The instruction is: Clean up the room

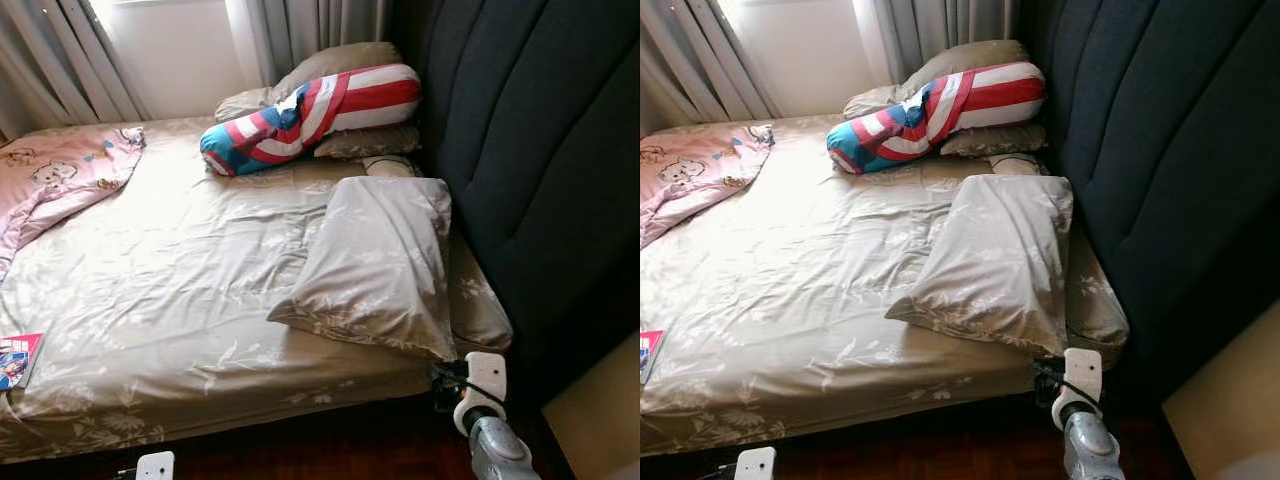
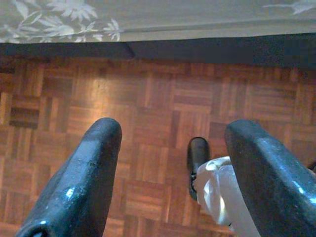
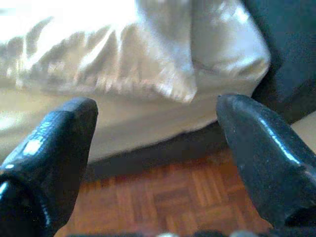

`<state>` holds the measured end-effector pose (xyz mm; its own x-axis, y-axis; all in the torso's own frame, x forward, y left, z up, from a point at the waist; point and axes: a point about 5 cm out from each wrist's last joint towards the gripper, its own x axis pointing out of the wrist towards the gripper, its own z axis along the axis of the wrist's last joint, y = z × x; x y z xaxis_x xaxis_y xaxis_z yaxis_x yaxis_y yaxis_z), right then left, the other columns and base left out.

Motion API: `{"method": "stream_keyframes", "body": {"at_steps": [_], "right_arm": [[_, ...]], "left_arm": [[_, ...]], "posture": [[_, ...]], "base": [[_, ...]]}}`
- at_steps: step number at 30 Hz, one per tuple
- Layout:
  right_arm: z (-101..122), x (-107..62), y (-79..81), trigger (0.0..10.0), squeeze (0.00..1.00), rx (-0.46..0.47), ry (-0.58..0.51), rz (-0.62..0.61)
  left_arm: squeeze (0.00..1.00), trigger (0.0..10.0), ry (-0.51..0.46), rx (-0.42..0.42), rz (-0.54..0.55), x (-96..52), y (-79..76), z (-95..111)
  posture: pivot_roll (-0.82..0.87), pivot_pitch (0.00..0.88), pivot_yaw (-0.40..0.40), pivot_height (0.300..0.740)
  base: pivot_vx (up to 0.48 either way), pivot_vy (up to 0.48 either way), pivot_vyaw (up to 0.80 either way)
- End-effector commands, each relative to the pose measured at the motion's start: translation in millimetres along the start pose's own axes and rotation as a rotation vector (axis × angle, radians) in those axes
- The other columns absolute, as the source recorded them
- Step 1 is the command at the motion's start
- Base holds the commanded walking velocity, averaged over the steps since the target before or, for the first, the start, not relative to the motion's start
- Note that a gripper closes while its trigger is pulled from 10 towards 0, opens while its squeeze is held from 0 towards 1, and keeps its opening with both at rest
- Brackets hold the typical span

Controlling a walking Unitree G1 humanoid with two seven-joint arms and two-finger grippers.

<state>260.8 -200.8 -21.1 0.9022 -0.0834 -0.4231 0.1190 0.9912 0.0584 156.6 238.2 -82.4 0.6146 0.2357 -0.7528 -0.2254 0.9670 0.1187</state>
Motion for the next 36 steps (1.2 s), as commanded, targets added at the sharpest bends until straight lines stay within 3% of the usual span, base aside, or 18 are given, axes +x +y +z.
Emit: {"method": "stream_keyframes", "body": {"at_steps": [1,3,6,8,9,16,23,28,36], "right_arm": [[20.2,4.7,-1.7,10.0,0.00,0.012,-0.110,0.001],[30.5,0.2,-3.6,10.0,0.00,0.007,-0.237,0.000],[27.7,-6.0,-5.3,10.0,0.00,0.005,-0.277,0.001],[18.8,-12.6,-7.9,10.0,0.00,-0.014,-0.273,-0.006],[2.6,-21.5,-13.9,10.0,0.00,-0.010,-0.235,-0.027],[-26.2,-42.2,-30.7,10.0,0.00,-0.007,-0.167,-0.090],[-47.5,-43.3,-25.4,10.0,0.00,-0.023,-0.004,-0.053],[-75.2,-47.7,-22.6,10.0,0.00,-0.070,0.253,-0.034],[-83.4,-48.0,-17.3,10.0,0.00,-0.115,0.363,0.007]], "left_arm": [[0.00,10.0,0.004,-0.001,-0.004,-0.8,0.4,-2.3],[0.00,10.0,-0.003,-0.006,-0.003,-1.0,-0.1,-2.4],[0.00,10.0,-0.004,-0.011,-0.001,-1.3,-0.3,-3.2],[0.00,10.0,-0.002,-0.008,-0.002,-1.6,-0.9,-4.1],[0.00,10.0,0.000,-0.007,-0.004,-1.9,-1.5,-5.0],[0.00,10.0,0.001,-0.002,-0.013,-3.0,-3.8,-7.9],[0.00,10.0,-0.009,-0.002,-0.028,-2.2,-7.5,-5.4],[0.00,10.0,-0.016,-0.014,-0.043,-0.1,-14.0,0.6],[0.00,10.0,-0.017,-0.031,-0.041,0.8,-17.0,2.9]], "posture": [[-0.07,0.000,0.033,0.740],[-0.07,0.000,0.023,0.740],[-0.07,0.000,0.019,0.740],[-0.08,0.000,0.018,0.740],[-0.09,0.000,0.022,0.740],[-0.11,0.000,0.028,0.740],[-0.13,0.000,0.036,0.740],[-0.12,0.000,0.028,0.740],[-0.10,0.000,0.000,0.740]], "base": [[0.000,0.000,0.00],[0.000,0.000,0.00],[0.000,0.000,0.00],[0.000,0.000,0.00],[0.000,0.000,0.00],[0.000,0.000,0.00],[0.000,0.000,0.00],[0.000,0.000,0.00],[0.000,0.000,0.00]]}}
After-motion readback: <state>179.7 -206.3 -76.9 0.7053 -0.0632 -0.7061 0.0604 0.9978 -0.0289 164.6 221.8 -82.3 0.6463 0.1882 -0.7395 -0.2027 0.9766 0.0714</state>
